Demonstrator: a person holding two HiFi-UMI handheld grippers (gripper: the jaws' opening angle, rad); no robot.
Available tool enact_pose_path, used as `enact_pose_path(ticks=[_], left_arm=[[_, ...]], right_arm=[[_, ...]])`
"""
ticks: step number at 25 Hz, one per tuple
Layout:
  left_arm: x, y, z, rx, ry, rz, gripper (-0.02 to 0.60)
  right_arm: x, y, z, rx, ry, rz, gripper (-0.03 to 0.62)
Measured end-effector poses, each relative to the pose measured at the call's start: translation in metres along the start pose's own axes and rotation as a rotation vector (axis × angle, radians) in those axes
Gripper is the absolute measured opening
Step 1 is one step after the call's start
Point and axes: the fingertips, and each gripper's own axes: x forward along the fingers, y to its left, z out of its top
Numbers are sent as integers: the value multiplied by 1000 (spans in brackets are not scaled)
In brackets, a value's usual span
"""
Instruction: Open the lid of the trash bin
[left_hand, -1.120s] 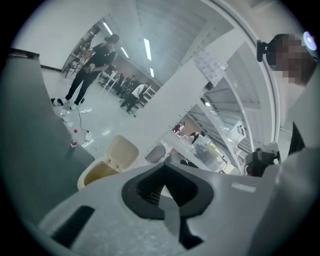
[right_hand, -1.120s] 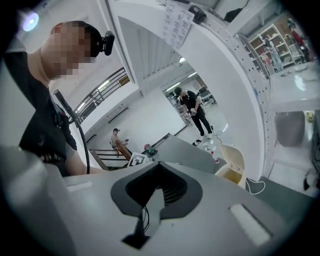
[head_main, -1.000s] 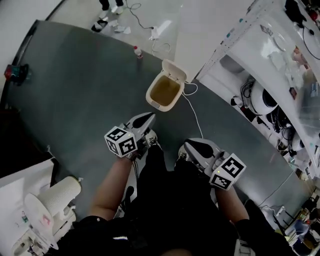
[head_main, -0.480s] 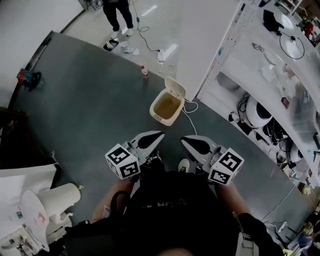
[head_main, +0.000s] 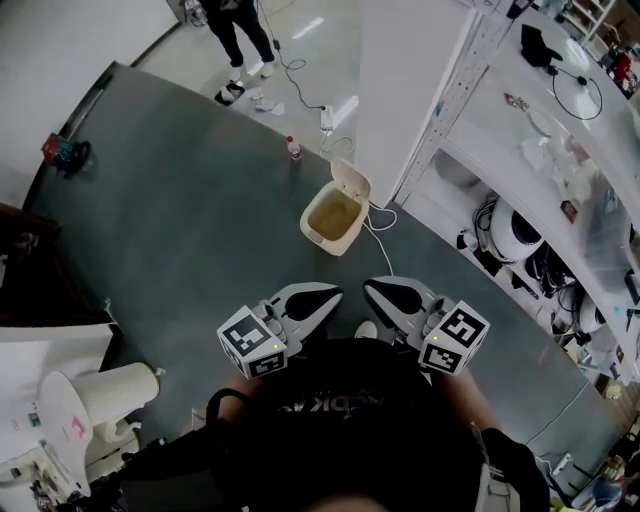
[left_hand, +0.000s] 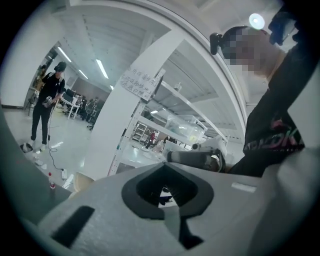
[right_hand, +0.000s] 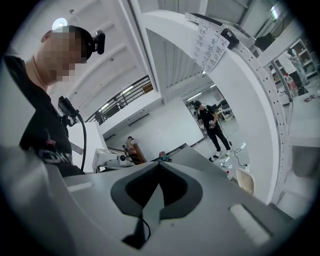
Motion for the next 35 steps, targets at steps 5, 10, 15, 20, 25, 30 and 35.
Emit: enact_pose_path(ticks=[5,10,15,20,25,30,35], left_arm=[[11,-11,-3,38,11,-13,3],[13,-5,1,-42,-33,-11,3],[17,-15,-4,-47,-41,-16,3],[16,-18,-7,-49,-40,-6,3],[13,-20,-9,-56,-43,1,3],[12,-19,-10,-58,-36,7,3],[12,-17,-12,-80,-25,15,3]], right_arm=[[-10,1,-2,-4,0,-1,8],[-19,3,-8,-7,9,1,8],[-27,4,-11,-9,4,-1,8],[-30,6,-14,-8,5,6,8],[-30,10,-16,1,3,13,8],[-28,11,-18,11,9,20,8],[-26,11,-20,15,17,23,8]])
